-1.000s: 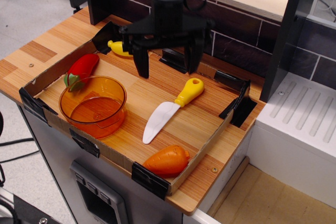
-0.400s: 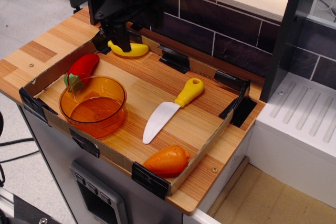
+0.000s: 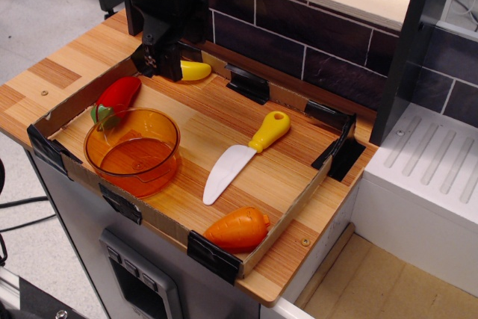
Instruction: Put banana in pot
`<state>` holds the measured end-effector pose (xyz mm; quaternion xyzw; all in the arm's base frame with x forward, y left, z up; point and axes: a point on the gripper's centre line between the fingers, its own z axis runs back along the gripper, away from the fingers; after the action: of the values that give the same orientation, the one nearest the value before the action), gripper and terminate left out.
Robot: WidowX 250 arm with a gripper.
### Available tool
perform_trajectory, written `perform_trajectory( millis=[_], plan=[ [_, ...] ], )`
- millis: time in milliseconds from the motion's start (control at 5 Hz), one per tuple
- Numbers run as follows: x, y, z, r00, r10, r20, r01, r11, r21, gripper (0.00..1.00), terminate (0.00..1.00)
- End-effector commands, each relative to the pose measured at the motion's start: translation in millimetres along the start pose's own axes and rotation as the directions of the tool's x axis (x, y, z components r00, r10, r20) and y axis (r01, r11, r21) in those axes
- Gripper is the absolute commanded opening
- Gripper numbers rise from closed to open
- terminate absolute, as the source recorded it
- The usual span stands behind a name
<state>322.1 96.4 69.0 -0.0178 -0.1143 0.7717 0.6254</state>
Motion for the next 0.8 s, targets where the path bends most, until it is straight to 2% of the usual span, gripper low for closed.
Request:
perform_trajectory(
  millis=[0, 200, 600],
  plan=[
    [16.7, -11.7, -1.1, 0.982, 0.188, -0.007, -0.188, 0.982, -0.006, 1.00, 0.00],
    [20.7, -18.6, -9.6, 0.974, 0.224, -0.011, -0.224, 0.974, 0.031, 1.00, 0.00],
    [18.8, -25.1, -31.4, 0.969, 0.244, 0.028, -0.246, 0.966, 0.079, 1.00, 0.00]
  ],
)
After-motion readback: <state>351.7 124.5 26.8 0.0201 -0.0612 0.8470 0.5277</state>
